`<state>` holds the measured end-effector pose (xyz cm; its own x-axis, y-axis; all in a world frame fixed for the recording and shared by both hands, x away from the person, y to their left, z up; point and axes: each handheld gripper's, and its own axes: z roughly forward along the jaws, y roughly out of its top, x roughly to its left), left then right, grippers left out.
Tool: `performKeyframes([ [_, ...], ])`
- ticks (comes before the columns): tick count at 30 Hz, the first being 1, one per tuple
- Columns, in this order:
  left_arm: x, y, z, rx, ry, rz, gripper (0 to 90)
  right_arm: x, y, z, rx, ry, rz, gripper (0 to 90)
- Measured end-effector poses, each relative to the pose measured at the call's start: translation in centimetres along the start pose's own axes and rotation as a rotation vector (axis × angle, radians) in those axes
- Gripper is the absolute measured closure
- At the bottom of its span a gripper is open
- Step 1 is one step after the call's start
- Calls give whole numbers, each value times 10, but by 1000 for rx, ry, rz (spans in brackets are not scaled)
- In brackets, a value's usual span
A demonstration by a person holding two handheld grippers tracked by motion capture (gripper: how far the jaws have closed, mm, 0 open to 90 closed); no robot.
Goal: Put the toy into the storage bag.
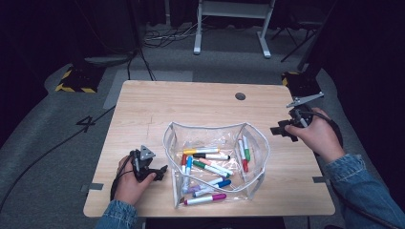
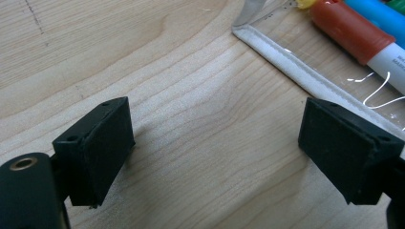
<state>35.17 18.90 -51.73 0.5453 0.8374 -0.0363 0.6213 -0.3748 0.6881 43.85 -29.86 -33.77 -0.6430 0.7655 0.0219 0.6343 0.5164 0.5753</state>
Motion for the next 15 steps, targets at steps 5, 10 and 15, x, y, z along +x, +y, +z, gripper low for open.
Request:
performKeyframes([
  [5, 0, 0, 0, -1, 0, -2, 121, -5, -20, 34, 53, 7, 33, 494],
  [10, 0, 0, 0, 0, 1, -1, 121, -4, -36, 65, 96, 29, 52, 480],
  [15, 0, 0, 0, 0, 1, -1, 121, -3, -51, 90, 127, 45, 66, 465],
])
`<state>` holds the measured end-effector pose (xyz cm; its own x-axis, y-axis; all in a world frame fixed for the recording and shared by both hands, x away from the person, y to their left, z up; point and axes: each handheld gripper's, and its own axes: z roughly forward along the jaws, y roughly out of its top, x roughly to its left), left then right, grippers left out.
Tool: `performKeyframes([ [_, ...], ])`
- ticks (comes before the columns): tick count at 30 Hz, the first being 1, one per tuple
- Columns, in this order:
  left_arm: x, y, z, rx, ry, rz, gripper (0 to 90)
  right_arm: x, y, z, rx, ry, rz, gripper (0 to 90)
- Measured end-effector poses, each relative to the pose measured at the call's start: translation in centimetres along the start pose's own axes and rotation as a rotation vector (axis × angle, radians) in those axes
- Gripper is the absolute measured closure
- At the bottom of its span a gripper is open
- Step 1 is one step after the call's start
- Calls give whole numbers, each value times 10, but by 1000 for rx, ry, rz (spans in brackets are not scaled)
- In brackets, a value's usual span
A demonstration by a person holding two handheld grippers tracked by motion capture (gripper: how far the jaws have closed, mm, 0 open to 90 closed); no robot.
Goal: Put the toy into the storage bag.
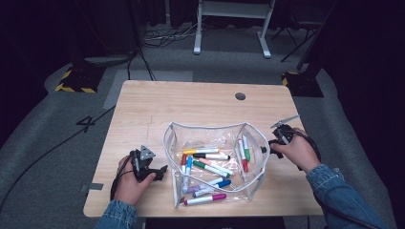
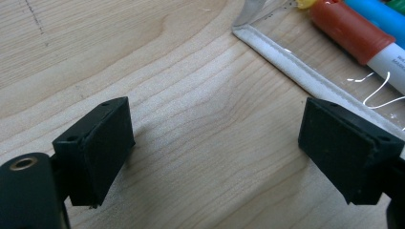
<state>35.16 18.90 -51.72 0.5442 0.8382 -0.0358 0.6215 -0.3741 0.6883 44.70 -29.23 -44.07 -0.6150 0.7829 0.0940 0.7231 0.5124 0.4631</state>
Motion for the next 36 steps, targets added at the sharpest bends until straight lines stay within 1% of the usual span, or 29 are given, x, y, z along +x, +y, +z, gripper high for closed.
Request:
performKeyframes([
  [2, 0, 0, 0, 0, 0, 0, 121, 1, -3, 7, 10, 8, 10, 460],
  [3, 0, 0, 0, 0, -2, -2, 121, 1, -4, 12, 6, 10, -2, 457],
  [4, 0, 0, 0, 0, 0, 0, 121, 1, -5, 16, 9, 17, -2, 457],
  [6, 0, 0, 0, 0, 0, 0, 121, 3, -7, 22, 34, 15, 9, 469],
  [7, 0, 0, 0, 0, 1, 0, 121, 3, -8, 26, 35, 13, 2, 470],
  [8, 0, 0, 0, 0, 0, 0, 121, 3, -9, 28, 25, 14, 9, 468],
  [9, 0, 0, 0, 0, -1, -1, 121, 2, -9, 30, 22, 20, 20, 511],
  [10, 0, 0, 0, 0, -2, -2, 121, 3, -9, 30, 51, 13, 31, 551],
  [11, 0, 0, 0, -1, 4, 6, 121, 3, -10, 31, 66, 1, 20, 557],
  [12, 0, 0, 0, 0, 0, 0, 121, 3, -10, 33, 72, -10, 18, 596],
  [13, 0, 0, 0, 0, 0, 0, 121, 2, -11, 34, 79, -22, 19, 662],
  [16, 0, 0, 0, 0, -2, -2, 121, 0, -11, 33, 89, -52, 27, 768],
  [18, 0, 0, 0, 0, 1, 0, 121, -2, -10, 33, 92, -57, 44, 772],
  [20, 0, 0, 0, 0, 0, 0, 121, -2, -10, 31, 90, -51, 51, 772],
  [22, 0, 0, 0, 0, -2, 0, 121, -4, -8, 24, 73, -43, 38, 772],
  [23, 0, 0, 0, 0, 0, 0, 121, -3, -7, 20, 73, -45, 40, 772],
  [24, 0, 0, 0, 0, 0, 3, 121, -3, -5, 15, 61, -40, 33, 772],
  [26, 0, 0, 0, 0, -3, -2, 121, -2, -1, 1, 45, -38, 32, 772],
  [29, 0, 0, 0, 0, -3, 0, 121, 1, 8, -24, 10, -34, 11, 772],
  [30, 0, 0, 0, 0, 0, -1, 121, 2, 11, -32, -3, -30, -2, 772],
  [31, 0, 0, 0, 0, -2, 0, 121, 4, 15, -40, -22, -24, -32, 772],
  [32, 0, 0, 0, 0, -2, -2, 121, 8, 18, -50, -33, -22, -42, 771],
  [33, 0, 0, 0, 0, 1, 0, 121, 11, 21, -56, -36, -24, -47, 771],
  [34, 0, 0, 0, 0, 1, 2, 121, 14, 24, -64, -48, -24, -68, 772],
  [36, 0, 0, 0, 0, -1, -2, 121, 23, 31, -78, -63, -16, -91, 771],
])
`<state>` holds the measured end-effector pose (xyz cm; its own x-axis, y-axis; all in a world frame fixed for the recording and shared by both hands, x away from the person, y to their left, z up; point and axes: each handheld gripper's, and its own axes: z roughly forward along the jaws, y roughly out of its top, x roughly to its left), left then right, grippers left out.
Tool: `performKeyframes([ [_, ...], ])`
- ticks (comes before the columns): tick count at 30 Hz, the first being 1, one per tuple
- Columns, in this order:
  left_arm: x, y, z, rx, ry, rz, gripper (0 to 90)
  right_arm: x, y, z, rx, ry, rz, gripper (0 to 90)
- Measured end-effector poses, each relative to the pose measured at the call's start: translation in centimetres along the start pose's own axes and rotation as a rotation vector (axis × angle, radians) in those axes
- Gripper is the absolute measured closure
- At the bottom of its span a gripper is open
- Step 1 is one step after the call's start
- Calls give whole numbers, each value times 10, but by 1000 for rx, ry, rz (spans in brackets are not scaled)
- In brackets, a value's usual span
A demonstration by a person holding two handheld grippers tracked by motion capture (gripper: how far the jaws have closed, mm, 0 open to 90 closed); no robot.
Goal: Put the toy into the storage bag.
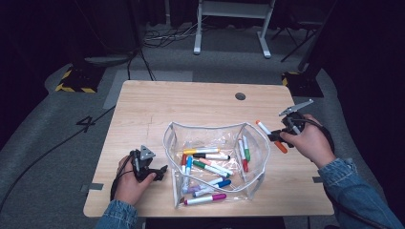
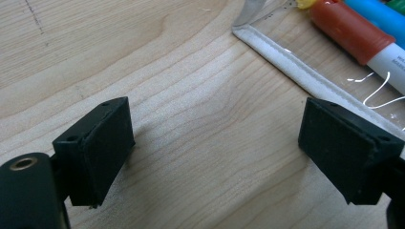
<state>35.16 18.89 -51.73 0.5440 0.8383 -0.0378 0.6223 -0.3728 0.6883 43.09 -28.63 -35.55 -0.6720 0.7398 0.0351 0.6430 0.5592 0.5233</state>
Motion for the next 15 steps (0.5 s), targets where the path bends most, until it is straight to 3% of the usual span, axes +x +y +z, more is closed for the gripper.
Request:
performKeyframes([
  [7, 0, 0, 0, 0, 1, 1, 121, 27, 26, -38, -42, 21, -100, 771],
  [15, 0, 0, 0, 0, 2, 1, 121, 63, 51, -58, -53, 65, -223, 771],
])
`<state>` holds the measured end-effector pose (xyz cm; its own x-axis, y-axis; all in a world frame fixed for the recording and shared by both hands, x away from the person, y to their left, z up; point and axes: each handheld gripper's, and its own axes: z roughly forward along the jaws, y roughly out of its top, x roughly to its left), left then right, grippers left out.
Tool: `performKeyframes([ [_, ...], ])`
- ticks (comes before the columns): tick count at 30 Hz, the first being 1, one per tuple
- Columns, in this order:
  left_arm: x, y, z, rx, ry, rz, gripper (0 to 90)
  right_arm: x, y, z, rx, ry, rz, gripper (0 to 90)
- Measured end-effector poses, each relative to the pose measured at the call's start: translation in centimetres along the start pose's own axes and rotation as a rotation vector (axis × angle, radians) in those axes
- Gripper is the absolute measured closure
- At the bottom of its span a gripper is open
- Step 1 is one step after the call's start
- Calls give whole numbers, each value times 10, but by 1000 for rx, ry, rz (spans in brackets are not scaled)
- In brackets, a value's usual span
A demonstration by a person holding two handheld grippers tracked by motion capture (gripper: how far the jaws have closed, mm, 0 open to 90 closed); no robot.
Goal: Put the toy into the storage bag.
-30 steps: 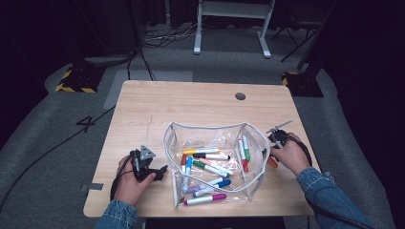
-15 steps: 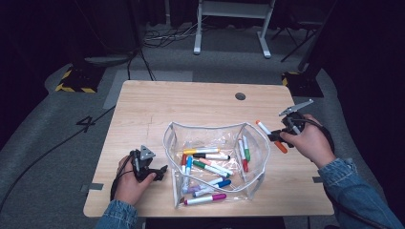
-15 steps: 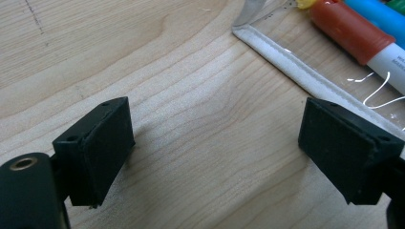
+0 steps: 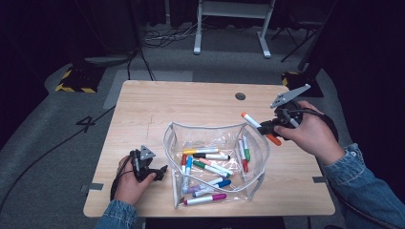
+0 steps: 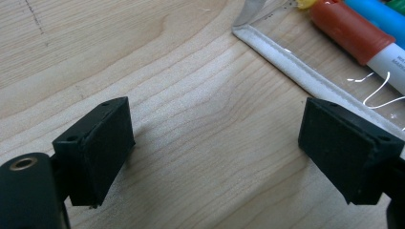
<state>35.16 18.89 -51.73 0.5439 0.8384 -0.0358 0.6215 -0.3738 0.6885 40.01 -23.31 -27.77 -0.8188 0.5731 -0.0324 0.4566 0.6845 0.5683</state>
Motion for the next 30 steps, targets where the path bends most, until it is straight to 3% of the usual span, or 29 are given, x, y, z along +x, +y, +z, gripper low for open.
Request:
performKeyframes([
  [5, 0, 0, 0, 0, 1, 3, 121, 21, 17, 1, 1, 44, -71, 771],
  [10, 0, 0, 0, 0, -3, -3, 121, 43, 30, 14, 41, 90, -131, 771],
  [15, 0, 0, 0, -1, 0, 1, 121, 64, 39, 34, 96, 142, -204, 771],
  [30, 0, 0, 0, 0, -3, -2, 121, 107, 44, 98, 256, 244, -312, 771],
])
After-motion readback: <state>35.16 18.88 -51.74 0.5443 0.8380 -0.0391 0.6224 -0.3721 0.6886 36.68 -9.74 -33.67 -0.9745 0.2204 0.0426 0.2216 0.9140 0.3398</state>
